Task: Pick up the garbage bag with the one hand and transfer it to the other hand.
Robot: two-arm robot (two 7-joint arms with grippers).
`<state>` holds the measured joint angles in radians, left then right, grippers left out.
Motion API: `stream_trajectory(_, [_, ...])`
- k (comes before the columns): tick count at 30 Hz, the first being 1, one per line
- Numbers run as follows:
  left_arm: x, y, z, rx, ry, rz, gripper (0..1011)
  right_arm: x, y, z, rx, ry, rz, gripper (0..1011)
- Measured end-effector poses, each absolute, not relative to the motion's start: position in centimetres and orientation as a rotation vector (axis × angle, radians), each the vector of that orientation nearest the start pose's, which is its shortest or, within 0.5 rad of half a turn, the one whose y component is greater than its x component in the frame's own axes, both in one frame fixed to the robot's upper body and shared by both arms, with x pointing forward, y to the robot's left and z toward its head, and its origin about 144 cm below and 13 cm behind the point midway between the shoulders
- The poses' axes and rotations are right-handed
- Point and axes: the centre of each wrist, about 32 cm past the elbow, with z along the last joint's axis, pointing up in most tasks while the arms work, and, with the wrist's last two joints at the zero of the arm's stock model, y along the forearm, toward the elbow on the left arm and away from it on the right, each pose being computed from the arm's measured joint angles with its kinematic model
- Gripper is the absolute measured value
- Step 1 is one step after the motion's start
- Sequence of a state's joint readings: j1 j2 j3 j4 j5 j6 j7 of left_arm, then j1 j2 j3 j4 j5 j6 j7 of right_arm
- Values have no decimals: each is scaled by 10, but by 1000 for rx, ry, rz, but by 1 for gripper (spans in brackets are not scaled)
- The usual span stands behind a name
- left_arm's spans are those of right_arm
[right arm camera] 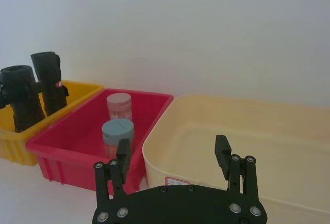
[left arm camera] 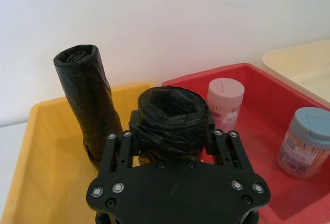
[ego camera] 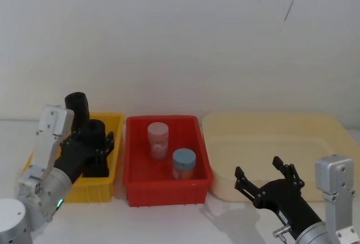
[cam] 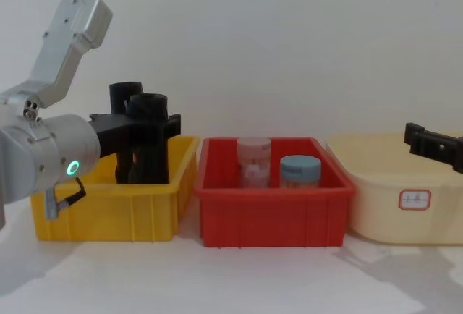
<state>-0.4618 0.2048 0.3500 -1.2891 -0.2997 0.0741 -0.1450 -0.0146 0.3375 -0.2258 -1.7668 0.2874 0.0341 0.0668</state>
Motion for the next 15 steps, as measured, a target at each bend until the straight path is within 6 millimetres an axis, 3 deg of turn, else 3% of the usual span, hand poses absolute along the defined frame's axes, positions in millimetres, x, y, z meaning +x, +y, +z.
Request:
stream_trajectory(6, [576,200,1216,-11,-35,1158,501,443,-237,1189,26,-75,-1230,1000])
stream_trajectory(15, [578,200,1226,-44,-63,1147,434,443,-237,1189,26,-75,-1229,1000])
